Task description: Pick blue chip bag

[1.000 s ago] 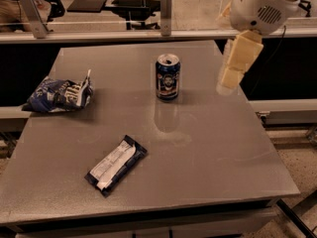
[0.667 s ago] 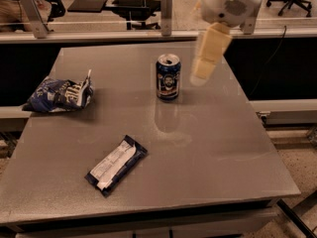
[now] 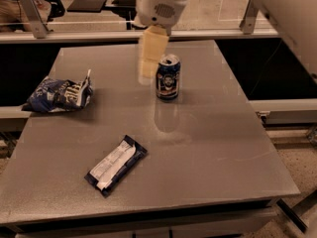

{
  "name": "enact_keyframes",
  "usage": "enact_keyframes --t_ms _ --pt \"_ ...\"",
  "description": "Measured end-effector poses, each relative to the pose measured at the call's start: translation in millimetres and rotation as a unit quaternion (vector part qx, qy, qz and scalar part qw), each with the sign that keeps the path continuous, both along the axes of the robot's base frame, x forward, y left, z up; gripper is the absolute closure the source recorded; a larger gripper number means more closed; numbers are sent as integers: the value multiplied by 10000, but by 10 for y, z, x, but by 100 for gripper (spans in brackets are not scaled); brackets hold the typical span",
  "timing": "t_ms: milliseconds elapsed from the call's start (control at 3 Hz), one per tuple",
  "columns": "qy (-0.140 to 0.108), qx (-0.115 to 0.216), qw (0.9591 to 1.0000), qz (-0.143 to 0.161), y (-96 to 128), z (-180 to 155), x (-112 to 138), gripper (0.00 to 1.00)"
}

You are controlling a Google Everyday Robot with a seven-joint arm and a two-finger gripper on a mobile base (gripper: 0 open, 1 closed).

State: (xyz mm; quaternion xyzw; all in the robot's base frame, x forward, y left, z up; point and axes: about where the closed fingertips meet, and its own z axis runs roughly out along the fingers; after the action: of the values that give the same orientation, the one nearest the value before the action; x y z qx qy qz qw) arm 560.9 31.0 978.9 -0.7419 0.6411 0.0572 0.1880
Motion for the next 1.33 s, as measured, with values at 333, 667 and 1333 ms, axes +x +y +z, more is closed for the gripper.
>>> enact_keyframes --t_ms 333,667,1333 --pt "5 -144 9991 390 478 -122 -9 0" --pt "45 -320 9967 740 903 -295 -36 0" --pt "251 -715 9921 1005 1539 -716 60 0"
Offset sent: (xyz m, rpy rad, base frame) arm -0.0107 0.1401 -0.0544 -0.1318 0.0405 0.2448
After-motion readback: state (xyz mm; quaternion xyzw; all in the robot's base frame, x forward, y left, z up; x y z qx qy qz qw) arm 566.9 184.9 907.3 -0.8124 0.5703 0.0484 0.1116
